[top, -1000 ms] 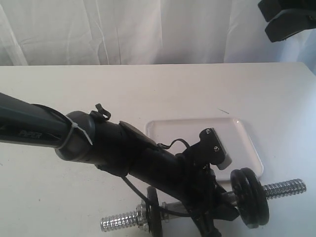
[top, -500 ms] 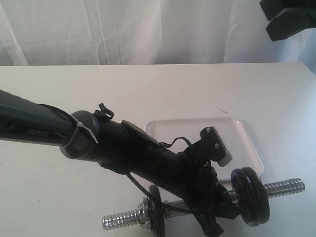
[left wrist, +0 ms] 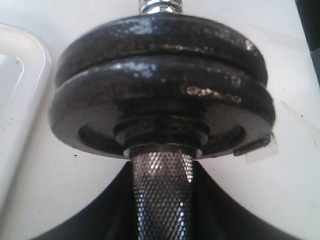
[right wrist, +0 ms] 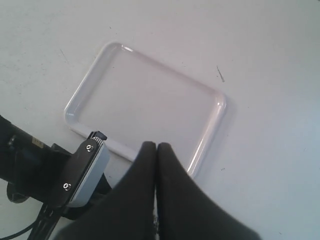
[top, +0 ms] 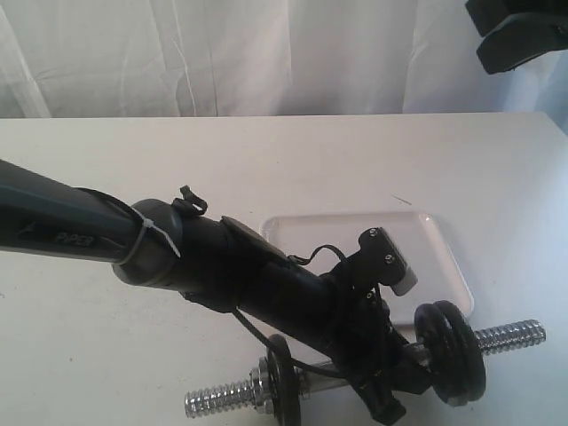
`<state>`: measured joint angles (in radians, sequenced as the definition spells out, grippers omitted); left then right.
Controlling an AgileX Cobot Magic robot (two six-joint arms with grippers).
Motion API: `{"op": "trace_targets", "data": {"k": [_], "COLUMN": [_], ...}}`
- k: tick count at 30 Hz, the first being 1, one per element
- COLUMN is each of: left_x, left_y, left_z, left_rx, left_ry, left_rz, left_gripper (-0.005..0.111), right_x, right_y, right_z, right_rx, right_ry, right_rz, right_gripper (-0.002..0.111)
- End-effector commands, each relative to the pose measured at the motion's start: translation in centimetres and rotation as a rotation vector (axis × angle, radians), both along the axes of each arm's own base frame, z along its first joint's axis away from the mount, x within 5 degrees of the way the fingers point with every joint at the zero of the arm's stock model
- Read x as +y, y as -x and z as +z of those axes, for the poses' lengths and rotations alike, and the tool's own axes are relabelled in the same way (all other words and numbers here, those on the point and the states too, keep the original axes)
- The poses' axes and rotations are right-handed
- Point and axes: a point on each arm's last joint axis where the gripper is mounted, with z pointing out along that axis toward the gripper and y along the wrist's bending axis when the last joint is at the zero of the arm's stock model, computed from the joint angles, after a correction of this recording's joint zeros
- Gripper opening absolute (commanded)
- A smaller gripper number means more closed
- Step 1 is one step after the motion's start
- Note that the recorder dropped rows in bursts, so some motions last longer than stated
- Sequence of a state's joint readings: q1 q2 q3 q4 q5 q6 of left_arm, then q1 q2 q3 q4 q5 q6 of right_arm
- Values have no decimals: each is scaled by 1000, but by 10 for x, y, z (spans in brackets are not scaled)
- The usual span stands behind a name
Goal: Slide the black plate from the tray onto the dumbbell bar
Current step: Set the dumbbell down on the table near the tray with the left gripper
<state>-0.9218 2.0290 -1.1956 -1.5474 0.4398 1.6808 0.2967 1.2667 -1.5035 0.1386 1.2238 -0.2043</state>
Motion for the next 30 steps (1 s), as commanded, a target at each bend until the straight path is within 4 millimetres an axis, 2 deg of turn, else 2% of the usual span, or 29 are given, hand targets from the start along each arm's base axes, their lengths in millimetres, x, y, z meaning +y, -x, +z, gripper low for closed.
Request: {"op": "trace_targets", "data": {"k": [1, 14, 22, 30], "left_x": [-8, 0, -10, -6], "left_y": [10, 17, 12, 12], "left_z": [19, 8, 26, 22], "left_rx": [91, 118, 148, 149], "left_ry": [128, -29, -1, -98], "left_rz": [-53, -121, -134, -144], "left_gripper": [0, 0, 0, 0], "right_x": [-2, -2, -2, -2], "right_y": [2, 2, 2, 2], "right_z": [5, 5, 5, 5], "right_rx": [-17, -17, -17, -16], "right_ry": [-13, -13, -14, -17], "right_rz": [-6, -6, -6, -5], "right_gripper": [0, 0, 0, 0]}}
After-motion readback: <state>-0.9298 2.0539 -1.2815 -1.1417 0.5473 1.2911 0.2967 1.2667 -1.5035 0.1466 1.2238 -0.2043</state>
